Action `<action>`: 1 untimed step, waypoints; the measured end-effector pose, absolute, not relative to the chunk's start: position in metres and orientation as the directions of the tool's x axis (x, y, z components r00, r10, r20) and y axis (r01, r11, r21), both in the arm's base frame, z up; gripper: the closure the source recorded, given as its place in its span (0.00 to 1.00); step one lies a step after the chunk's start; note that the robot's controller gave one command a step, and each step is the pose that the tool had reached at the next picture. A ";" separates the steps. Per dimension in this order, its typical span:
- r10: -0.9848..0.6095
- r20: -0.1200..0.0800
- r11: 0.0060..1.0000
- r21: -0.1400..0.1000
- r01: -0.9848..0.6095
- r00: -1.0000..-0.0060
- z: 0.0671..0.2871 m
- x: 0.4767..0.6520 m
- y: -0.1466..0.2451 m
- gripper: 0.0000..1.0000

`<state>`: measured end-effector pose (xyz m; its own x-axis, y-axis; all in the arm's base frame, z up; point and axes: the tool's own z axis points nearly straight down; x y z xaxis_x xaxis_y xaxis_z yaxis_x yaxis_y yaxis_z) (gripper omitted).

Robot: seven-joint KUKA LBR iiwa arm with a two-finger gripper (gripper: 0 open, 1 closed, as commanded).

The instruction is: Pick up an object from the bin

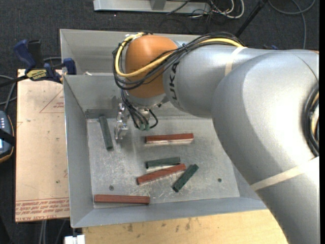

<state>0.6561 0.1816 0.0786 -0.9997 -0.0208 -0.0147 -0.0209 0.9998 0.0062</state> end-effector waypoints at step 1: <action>-0.022 -0.008 1.000 0.006 -0.022 -1.000 0.076 0.654 0.182 0.00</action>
Offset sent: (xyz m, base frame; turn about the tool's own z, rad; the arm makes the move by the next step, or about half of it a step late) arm 0.0000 0.0000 0.0000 0.0000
